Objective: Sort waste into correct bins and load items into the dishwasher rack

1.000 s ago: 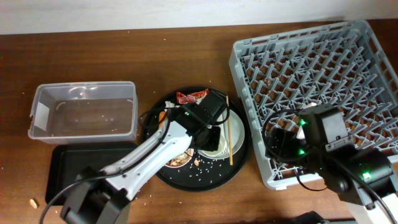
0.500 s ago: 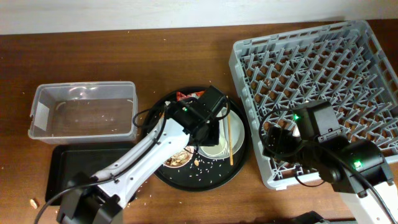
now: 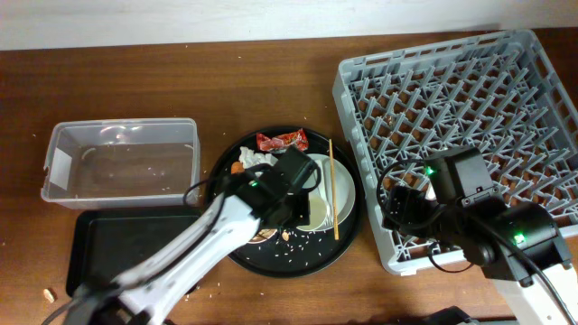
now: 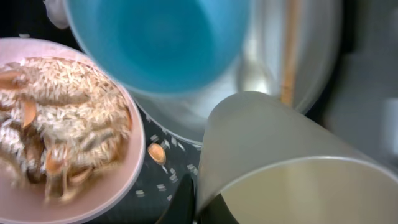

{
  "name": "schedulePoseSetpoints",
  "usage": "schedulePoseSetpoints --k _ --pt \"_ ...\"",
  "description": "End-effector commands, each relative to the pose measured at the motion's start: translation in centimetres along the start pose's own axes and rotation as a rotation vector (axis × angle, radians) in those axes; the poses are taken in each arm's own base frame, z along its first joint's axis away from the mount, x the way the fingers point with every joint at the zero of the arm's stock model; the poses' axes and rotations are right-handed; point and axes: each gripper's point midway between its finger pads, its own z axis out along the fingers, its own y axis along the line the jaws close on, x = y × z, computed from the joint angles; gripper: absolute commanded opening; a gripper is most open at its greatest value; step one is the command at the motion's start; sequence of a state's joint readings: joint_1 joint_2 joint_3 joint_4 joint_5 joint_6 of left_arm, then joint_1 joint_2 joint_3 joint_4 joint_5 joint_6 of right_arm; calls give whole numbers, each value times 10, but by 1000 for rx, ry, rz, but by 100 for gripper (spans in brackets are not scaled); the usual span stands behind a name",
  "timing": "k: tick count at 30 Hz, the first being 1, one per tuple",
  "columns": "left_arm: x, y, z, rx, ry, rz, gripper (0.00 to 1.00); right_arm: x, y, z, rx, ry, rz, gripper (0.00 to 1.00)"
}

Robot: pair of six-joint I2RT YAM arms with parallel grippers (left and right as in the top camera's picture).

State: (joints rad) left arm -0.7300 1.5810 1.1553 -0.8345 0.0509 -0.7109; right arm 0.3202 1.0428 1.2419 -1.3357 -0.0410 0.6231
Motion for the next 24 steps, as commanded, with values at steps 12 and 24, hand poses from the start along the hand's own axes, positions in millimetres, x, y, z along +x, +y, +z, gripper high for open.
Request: schedulePoseSetpoints --k 12,24 --pt "-19 -12 -264 924 -480 396 0 23 161 -104 -1092 -32 -656 80" --pt "-35 -35 -256 1252 -324 541 0 10 199 -99 -1227 -67 -779 77"
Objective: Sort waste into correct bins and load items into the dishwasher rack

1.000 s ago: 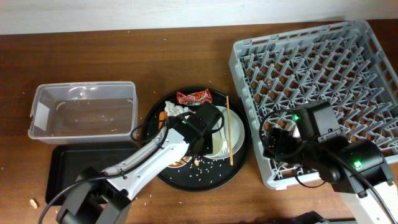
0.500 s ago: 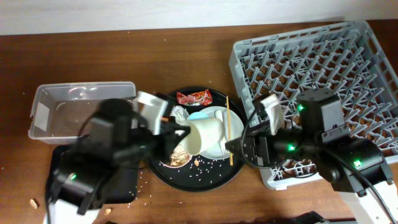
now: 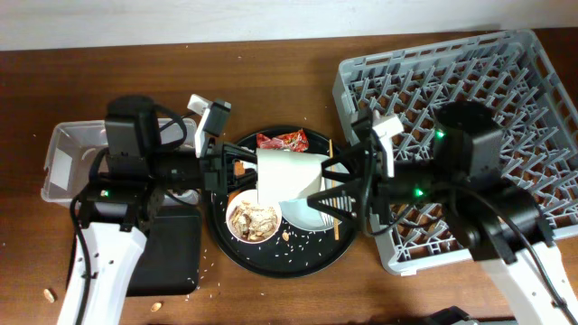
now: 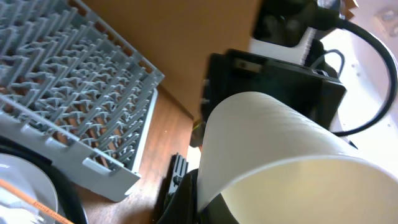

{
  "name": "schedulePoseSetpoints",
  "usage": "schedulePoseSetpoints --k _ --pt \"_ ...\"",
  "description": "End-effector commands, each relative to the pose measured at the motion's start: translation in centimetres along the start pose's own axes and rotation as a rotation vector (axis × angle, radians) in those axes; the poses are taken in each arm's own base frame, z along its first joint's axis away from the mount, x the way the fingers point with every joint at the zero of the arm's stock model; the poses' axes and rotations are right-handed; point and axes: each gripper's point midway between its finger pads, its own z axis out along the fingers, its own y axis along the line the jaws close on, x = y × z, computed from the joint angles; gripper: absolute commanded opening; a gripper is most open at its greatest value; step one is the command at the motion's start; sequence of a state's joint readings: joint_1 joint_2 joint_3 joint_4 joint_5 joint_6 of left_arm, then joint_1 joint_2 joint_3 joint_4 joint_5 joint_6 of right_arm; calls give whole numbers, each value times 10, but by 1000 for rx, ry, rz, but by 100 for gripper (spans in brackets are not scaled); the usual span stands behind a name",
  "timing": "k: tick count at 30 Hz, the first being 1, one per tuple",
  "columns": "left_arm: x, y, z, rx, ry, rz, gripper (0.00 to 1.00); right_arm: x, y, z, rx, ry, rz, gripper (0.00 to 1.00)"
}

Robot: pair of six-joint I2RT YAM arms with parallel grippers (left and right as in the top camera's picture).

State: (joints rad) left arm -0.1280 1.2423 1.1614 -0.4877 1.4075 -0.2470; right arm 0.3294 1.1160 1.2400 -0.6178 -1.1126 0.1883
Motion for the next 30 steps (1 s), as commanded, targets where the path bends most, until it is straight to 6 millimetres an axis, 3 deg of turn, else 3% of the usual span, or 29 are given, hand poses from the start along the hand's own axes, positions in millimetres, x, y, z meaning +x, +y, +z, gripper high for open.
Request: schedulePoseSetpoints --k 1,3,10,13,14,15,17,19,20,22,23,24,26,27,30 --pt "3 -14 7 58 28 29 0 1 -1 18 -25 32 -7 76" --pt "4 -14 8 60 30 28 0 -4 -2 19 -17 17 -38 76" --pt "3 -12 8 49 27 29 1 -12 18 10 -30 -24 -114 52" --pt "3 -12 8 49 27 28 11 -11 14 5 39 -38 -107 49" --pt "3 -12 8 49 27 28 62 -10 8 2 93 -43 -94 49" --pt "3 -12 7 48 26 21 99 -7 -1 -2 168 -46 -70 48" --pt "-2 -13 7 50 20 10 99 -1 -18 -17 307 -64 10 45" --pt "-9 -15 6 50 7 27 99 4 -42 -45 465 -111 149 45" --pt "-14 -17 4 46 -7 63 99 13 -61 -71 594 -154 273 45" --pt "-20 -16 0 1 -37 102 99 28 -81 -109 729 -200 399 45" --pt "-24 -15 -1 -45 -61 119 99 50 -101 -148 885 -240 543 45" --pt "-26 -11 -3 -103 -87 124 99 69 -111 -174 1003 -256 646 44" --pt "-23 12 -15 -323 -136 101 99 116 -126 -229 1261 -239 844 44" --pt "-15 27 -23 -448 -137 77 99 131 -128 -244 1333 -220 910 44" --pt "32 85 -77 -939 -74 -89 99 174 -144 -282 1530 -84 1115 44"
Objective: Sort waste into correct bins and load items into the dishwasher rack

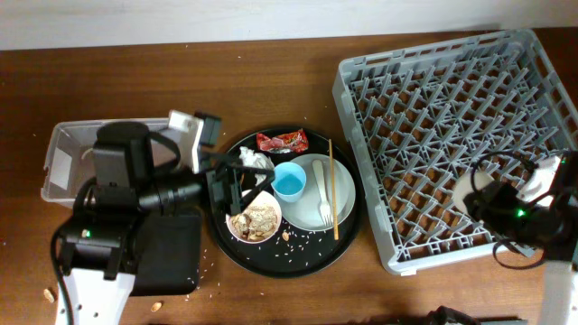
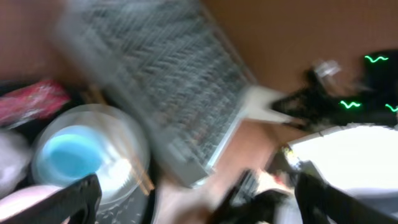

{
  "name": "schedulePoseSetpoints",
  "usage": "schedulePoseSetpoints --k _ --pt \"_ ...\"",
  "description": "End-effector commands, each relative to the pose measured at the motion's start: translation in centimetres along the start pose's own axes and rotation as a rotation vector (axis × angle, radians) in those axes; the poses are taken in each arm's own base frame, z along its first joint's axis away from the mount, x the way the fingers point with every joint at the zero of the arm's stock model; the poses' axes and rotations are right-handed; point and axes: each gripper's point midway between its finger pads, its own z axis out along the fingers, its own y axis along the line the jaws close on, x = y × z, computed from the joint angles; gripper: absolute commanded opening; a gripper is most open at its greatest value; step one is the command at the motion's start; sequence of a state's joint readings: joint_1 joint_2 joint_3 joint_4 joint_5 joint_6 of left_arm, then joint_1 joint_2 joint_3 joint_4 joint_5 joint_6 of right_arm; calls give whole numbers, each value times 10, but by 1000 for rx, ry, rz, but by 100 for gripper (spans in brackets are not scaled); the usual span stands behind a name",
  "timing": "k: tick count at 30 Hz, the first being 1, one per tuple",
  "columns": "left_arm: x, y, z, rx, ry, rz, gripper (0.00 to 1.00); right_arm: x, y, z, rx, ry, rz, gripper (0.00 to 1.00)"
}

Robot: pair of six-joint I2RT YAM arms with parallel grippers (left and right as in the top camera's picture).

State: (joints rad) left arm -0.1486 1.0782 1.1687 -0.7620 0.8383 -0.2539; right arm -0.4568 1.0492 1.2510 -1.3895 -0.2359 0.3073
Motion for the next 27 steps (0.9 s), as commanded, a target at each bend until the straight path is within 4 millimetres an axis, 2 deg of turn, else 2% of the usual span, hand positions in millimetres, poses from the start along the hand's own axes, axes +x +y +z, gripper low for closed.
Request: schedulePoseSetpoints --k 1,3,7,8,9,10,12,13,14,15,16,17,18,20,22,23,24,25,27 --pt "14 76 -20 -458 12 2 99 -12 -45 18 249 54 29 44" --pt "26 88 -27 -535 55 -19 99 -14 -53 37 292 146 40 44" --pt "35 91 -30 -557 84 -36 99 -42 -57 100 300 227 76 46" --pt "35 91 -30 -557 84 -35 99 -43 -56 110 288 245 82 65" --pt "35 91 -30 -557 84 -36 99 -44 -54 116 275 258 85 76" --pt "35 91 -30 -557 84 -36 99 -44 -52 115 262 256 87 78" --pt "35 91 -30 -557 84 -36 99 -51 -45 96 253 232 83 84" --pt "35 91 -30 -556 85 -37 99 -53 -30 77 199 219 67 84" --pt "35 87 -28 -533 86 -36 99 -54 -8 60 86 194 -4 84" --pt "34 79 -22 -491 102 38 99 -50 29 32 -88 139 -113 83" --pt "33 74 -12 -480 122 123 98 -39 56 5 -196 77 -184 83" --pt "33 74 -2 -496 142 168 89 -27 70 -15 -249 29 -240 83" --pt "34 85 31 -558 197 243 56 -2 89 -48 -318 -52 -353 84" --pt "44 97 75 -550 277 268 56 21 98 -70 -370 -99 -427 86" --pt "56 118 117 -546 336 247 52 36 96 -80 -383 -104 -441 87" --pt "64 135 138 -556 366 236 46 40 93 -79 -376 -81 -434 87" --pt "66 143 147 -557 371 232 46 42 92 -77 -371 -68 -430 87" --pt "69 155 153 -591 382 227 40 43 91 -75 -365 -52 -425 87" --pt "83 176 158 -650 423 192 39 43 90 -73 -361 -41 -422 87"
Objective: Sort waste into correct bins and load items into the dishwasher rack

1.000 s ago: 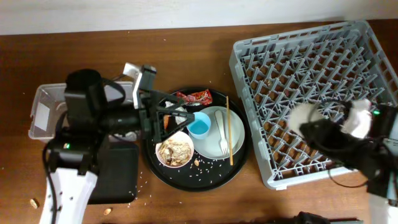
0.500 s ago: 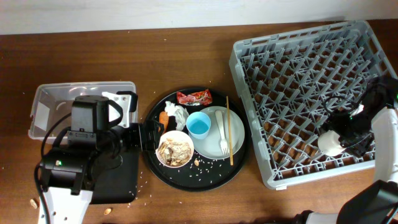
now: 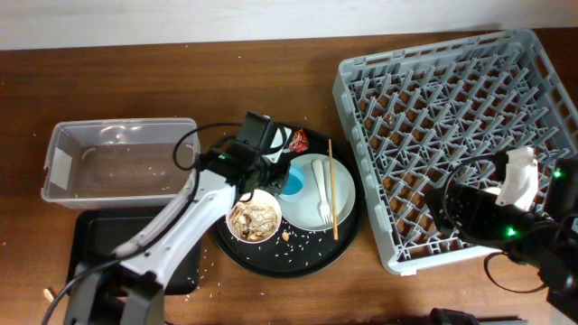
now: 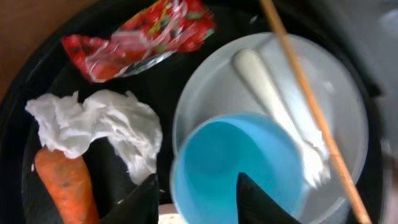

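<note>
My left gripper is open and hangs low over the blue cup. One finger is outside the cup's left rim and the other is over its mouth. The cup stands on the white plate with a white fork and a wooden chopstick. A red wrapper, a crumpled tissue and a carrot piece lie on the round black tray. A pink bowl of rice scraps sits by the cup. My right gripper is over the grey dishwasher rack; its jaws are hidden.
A clear plastic bin stands at the left, with a flat black tray in front of it. Rice grains are scattered on the round tray. The rack fills the right side of the table.
My left gripper was open at the left edge of the round tray, pointing sideways. Now it is down over the blue cup. My right arm sits further left over the rack's near right part.
First my left gripper was shut on a pale paper cup over the round tray. Then it held the cup up, with the right gripper at the cup's other side. Later the left was open and empty and a pale cup showed in the rack by the right gripper.
</note>
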{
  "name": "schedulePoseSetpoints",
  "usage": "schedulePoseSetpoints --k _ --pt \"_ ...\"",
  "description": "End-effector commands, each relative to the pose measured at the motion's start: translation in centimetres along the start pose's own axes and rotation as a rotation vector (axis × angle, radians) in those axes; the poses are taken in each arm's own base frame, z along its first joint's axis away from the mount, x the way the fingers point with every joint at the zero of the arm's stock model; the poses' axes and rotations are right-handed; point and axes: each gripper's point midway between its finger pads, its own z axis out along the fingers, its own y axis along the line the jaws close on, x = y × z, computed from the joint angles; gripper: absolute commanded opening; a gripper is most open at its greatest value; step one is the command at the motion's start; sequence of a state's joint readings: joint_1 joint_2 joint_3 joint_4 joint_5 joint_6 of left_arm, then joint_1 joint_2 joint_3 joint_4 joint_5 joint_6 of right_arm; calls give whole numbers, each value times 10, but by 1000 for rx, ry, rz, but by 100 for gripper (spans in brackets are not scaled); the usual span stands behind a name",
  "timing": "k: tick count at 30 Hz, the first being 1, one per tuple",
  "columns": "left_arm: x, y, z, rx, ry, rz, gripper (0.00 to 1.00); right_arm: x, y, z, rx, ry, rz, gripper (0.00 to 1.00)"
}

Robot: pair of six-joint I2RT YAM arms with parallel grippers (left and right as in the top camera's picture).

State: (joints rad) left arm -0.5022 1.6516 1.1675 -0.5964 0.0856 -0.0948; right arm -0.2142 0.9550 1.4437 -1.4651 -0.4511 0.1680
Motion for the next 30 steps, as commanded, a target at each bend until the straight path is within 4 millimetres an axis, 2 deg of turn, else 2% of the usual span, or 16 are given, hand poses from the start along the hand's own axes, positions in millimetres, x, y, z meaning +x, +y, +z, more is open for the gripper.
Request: schedulePoseSetpoints --k 1,2,3,4,6,8,10,12,15,18,22,24,27,28,29,30 --pt "16 12 28 -56 75 -27 34 0 3 0 -13 4 -9 87" --pt "17 10 31 -46 82 -28 24 0 3 0 -13 3 -9 87" --pt "10 0 27 11 62 -28 3 0 3 0 -12 3 -9 87" --pt "0 -10 18 60 38 -26 0 0 3 0 -12 3 -10 87" --pt "-32 -19 -36 96 -61 -22 0 0 3 0 -12 3 -13 87" --pt "-37 -26 -88 198 -113 -44 0 0 4 -1 -16 4 -22 87" --pt "-44 -61 -158 634 -222 4 0 6 37 -4 -216 27 -121 86" --pt "-43 -76 -221 994 -319 64 0 14 76 -15 -451 44 -216 85" --pt "-39 -94 -272 1293 -387 183 0 17 130 -35 -741 32 -383 84" --pt "-38 -97 -277 1295 -395 202 0 28 170 -26 -891 105 -563 81" --pt "-33 -102 -293 1283 -436 255 0 42 209 -3 -1039 233 -640 76" --pt "-34 -102 -294 1280 -446 269 0 51 218 -4 -1050 231 -691 64" --pt "-34 -102 -294 1279 -447 269 0 49 218 -2 -1027 207 -706 57" --pt "-34 -101 -293 1273 -448 267 69 44 214 -2 -975 170 -698 55" --pt "-38 -99 -286 1229 -452 256 99 26 201 -1 -861 114 -600 52" --pt "-40 -95 -283 1201 -459 249 99 12 188 -5 -801 63 -531 51"
